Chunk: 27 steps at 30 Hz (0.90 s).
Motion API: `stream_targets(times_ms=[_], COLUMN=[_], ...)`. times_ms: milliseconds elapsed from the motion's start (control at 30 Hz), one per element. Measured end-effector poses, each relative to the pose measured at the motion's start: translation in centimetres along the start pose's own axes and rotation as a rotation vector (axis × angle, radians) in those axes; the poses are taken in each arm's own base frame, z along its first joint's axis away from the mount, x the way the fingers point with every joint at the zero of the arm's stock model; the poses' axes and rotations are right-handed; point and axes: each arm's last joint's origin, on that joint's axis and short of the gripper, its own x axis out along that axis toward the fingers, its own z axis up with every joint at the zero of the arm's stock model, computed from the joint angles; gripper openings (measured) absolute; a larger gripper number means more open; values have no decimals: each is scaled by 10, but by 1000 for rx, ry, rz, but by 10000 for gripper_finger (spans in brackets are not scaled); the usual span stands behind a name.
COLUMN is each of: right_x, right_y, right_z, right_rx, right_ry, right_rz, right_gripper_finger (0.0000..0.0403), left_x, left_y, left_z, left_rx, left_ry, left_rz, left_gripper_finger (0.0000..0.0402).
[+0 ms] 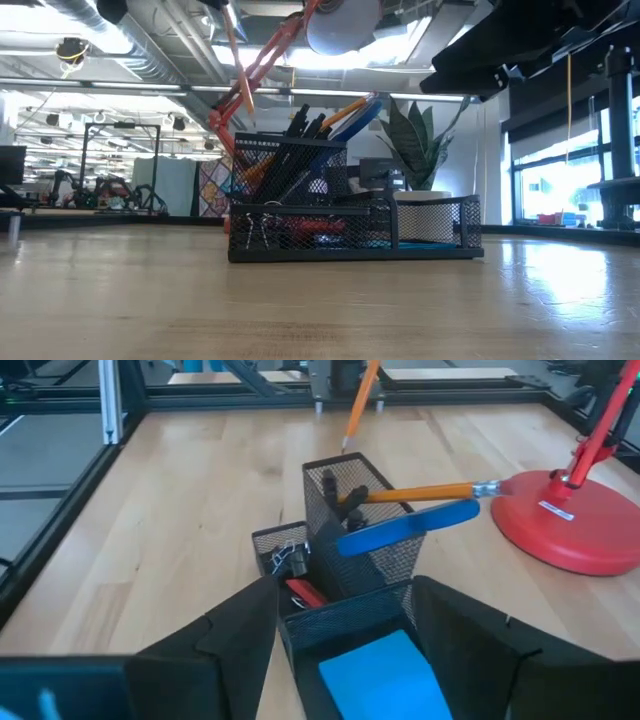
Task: Pick and place office supplies into organizer
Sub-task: Put the yellow pencil into the black desk organizer
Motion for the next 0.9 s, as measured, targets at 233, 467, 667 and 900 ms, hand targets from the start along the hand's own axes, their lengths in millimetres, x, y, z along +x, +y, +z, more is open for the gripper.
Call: stream_targets(times_ms=[233,467,667,900], right_x=[0,0,0,0], right_y=[-1,-1,-1,-1], right_z=[0,0,0,0], right_rx=[0,0,0,-1], right_ry=[0,1,1,2], right_rz=[-4,-4,-4,-4], right_gripper_finger=[233,233,233,233], left_x=[0,4,12,25], left_y=[1,3,4,3], left_z=[1,21,34,43], left_rx=[14,74,122,183], left_ry=[0,16,35,40], left_rz=[1,-6,-29,-73], left_gripper_finger=[8,8,8,8])
